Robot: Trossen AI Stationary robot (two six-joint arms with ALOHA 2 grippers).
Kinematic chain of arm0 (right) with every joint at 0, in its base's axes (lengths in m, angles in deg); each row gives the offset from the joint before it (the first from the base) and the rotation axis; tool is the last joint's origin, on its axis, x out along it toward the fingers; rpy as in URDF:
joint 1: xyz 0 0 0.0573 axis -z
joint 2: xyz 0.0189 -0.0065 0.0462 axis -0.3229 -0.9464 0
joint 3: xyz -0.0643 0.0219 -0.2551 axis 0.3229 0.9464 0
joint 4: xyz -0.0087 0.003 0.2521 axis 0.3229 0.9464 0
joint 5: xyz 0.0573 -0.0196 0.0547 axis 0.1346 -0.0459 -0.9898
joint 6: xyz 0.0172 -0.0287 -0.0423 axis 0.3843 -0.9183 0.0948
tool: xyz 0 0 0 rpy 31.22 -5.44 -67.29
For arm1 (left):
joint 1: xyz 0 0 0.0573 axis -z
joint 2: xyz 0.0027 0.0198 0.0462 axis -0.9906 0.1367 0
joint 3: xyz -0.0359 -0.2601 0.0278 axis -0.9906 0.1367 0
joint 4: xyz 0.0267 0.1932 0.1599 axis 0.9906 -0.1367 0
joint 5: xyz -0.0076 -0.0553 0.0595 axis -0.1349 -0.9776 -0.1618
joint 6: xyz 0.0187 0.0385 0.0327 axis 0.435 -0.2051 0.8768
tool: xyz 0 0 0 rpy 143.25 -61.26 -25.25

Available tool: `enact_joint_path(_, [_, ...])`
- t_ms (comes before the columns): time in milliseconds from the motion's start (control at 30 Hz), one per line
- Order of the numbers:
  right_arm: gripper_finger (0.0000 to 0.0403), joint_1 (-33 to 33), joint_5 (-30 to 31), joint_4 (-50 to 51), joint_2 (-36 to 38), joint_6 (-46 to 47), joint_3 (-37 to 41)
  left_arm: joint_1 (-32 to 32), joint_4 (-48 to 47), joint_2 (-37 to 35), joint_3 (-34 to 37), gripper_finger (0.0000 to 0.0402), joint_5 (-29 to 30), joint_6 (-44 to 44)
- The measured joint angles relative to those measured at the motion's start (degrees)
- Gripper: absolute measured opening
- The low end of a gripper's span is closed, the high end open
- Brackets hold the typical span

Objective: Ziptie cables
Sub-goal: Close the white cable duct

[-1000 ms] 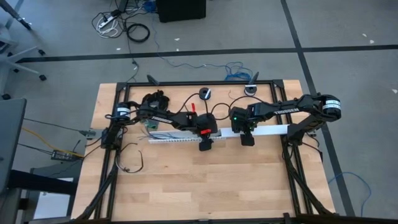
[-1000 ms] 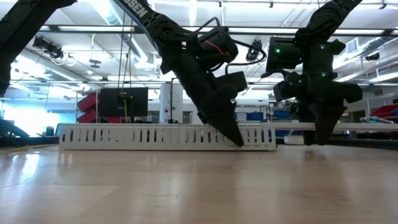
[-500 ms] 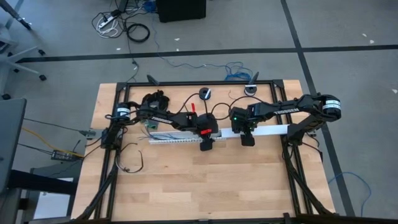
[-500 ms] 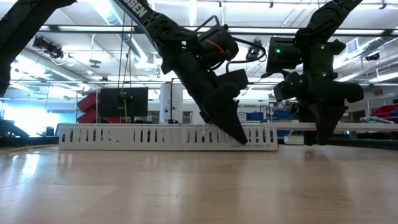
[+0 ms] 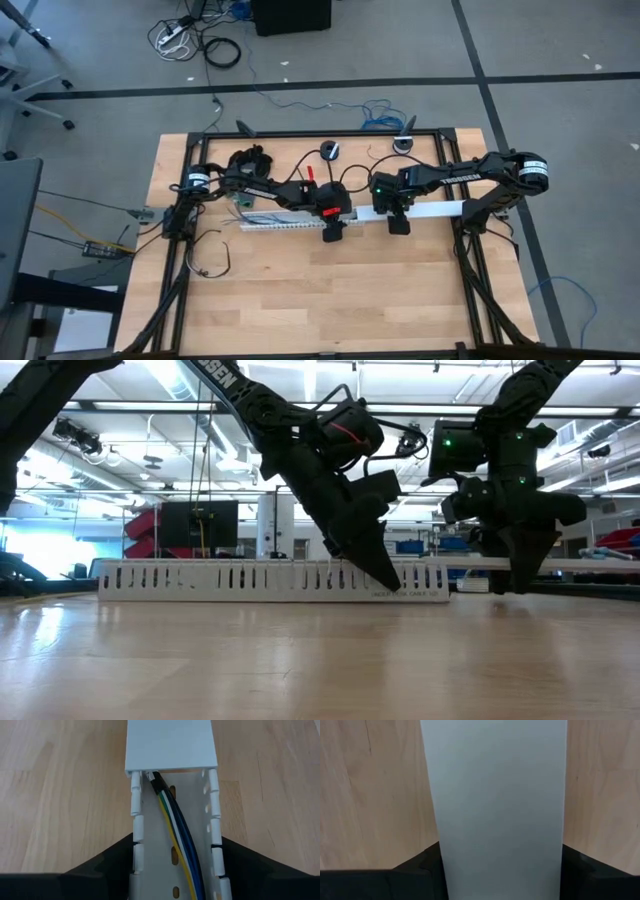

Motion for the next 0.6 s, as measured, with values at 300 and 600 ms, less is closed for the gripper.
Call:
enact_joint_path(300, [0.0229,0.09,-0.36,0.21,0.00,-0.21,0.00,0.16,0.23,0.00,0.00,0.0234,0.41,0.90])
enact_joint_path(600, [0.0229,0.42,-0.41,0.22,0.00,-0.47,0.00,0.36,0.67,0.00,0.00,0.0234,0.77,0.90])
